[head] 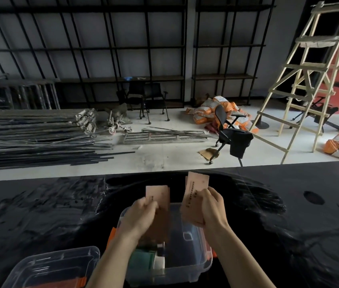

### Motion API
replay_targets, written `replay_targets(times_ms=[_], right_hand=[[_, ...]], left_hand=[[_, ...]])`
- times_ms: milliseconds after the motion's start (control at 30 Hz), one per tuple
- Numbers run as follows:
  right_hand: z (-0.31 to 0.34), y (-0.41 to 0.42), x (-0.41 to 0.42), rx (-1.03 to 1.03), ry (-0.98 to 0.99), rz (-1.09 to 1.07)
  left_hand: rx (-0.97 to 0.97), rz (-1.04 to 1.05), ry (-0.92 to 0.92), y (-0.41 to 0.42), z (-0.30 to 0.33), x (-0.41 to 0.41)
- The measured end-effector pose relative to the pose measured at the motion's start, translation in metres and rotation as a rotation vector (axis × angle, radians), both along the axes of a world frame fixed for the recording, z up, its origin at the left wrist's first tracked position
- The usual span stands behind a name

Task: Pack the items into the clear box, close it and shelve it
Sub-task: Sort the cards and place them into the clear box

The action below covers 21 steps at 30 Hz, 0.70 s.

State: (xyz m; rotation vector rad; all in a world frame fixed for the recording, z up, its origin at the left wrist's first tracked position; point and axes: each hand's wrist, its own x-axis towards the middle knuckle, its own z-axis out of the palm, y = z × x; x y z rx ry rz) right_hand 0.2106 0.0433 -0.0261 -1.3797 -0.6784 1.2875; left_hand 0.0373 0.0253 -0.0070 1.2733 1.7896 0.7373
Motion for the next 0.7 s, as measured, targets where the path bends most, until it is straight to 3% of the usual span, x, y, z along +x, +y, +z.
replay_targets(times_ms=[67,233,367,567,700], right_hand=[[0.005,-0.004,-0.005,0.037,0.053,0.051],[0.008,-0.009,-0.033,0.129,0.011,0.151],[0.010,-0.010,-0.043,0.227,-0.089,0.139],[0.011,-0.010,-0.056,0.269,-0.246,0.206],[0.001,-0.004,-0.052,0.234,-0.062,0.313]], left_hand=[[0.011,0.108,-0.211,0.003,0.001,-0.003],[0.107,0.120,-0.413,-0.006,0.015,0.015],[0.237,0.148,-0.316,-0.007,0.011,0.023],[0.224,0.010,-0.463,-0.003,0.012,0.031],[0.255,0.082,-0.472,0.003,0.007,0.026]])
